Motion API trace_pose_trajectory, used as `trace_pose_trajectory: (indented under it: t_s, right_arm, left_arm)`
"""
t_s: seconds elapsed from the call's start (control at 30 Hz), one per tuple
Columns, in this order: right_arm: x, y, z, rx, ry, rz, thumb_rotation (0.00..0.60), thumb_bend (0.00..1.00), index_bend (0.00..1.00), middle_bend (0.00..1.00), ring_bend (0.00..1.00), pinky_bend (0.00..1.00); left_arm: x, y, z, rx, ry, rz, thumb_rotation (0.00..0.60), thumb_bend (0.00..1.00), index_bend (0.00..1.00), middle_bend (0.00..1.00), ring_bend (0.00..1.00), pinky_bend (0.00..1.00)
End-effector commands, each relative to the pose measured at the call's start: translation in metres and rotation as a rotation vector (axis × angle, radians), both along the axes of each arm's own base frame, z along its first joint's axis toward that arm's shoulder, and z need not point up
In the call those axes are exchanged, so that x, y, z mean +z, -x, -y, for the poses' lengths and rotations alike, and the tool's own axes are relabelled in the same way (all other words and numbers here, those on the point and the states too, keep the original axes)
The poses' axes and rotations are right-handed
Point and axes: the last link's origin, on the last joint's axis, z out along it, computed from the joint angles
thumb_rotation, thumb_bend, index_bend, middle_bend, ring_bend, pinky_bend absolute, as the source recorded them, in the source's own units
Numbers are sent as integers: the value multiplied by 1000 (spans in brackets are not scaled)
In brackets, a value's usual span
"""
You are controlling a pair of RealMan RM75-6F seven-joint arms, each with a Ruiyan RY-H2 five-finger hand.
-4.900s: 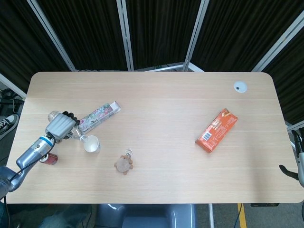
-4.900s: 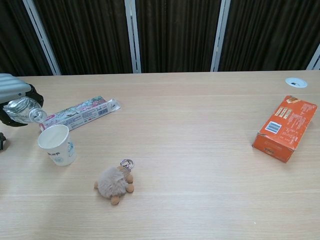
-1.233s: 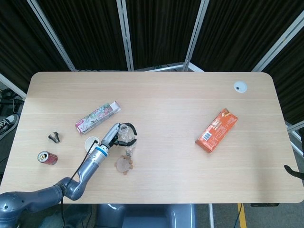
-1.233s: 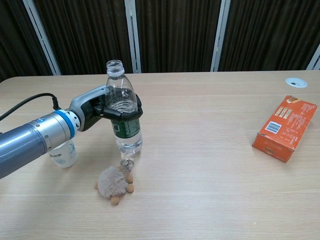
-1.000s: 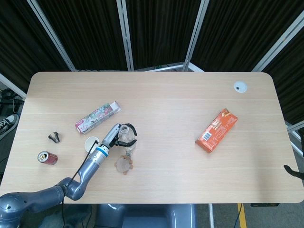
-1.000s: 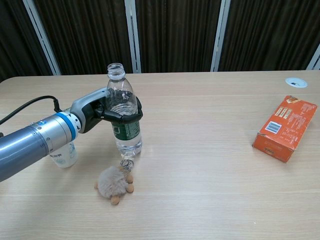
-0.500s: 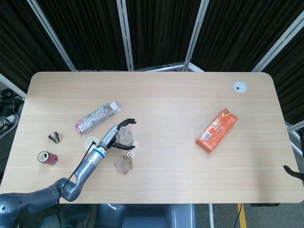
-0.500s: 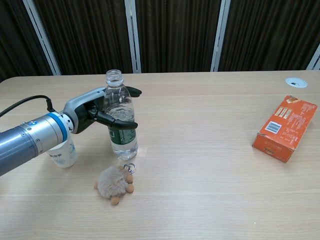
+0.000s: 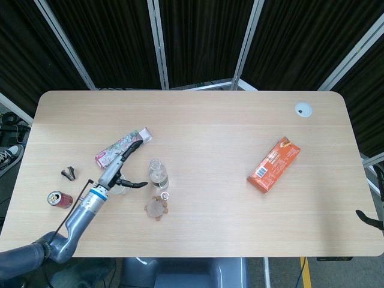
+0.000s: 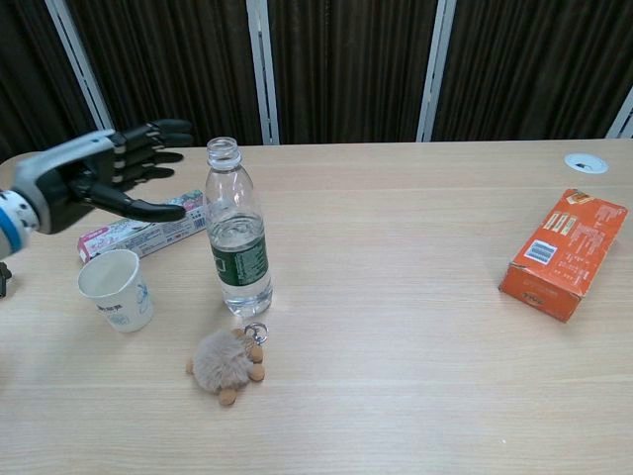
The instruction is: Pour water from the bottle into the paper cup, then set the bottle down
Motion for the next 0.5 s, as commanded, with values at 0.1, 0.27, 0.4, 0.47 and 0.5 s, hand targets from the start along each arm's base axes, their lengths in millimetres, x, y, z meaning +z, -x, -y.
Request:
trace_pose_trajectory:
  t_s: [0.1,0.27,0.4,0.47,0.5]
  right_arm:
    - [0,-5,-2,28,-5,10,600,0,0,0,0,0]
    - [4,-11,-4,72,4,25,600,0,0,0,0,0]
    - [5,-13,-4,95,6,33,600,0,0,0,0,0]
    - [6,-17,-5,120,9,33,600,0,0,0,0,0]
    - [6,-18,-5,130,10,32,600,0,0,0,0,0]
  left_arm:
    - [58,38,24,19,-177,-145,600,0,0,0,0,0]
    - [119,79,70,56,-487,-491,600,0,0,0,0,0]
    - [138,86,93,77,-570,-651,600,0,0,0,0,0]
    - [152,88,112,96,-604,-749,600,0,0,0,0,0]
    - [156,88,119,104,-607,-790,600,0,0,0,0,0]
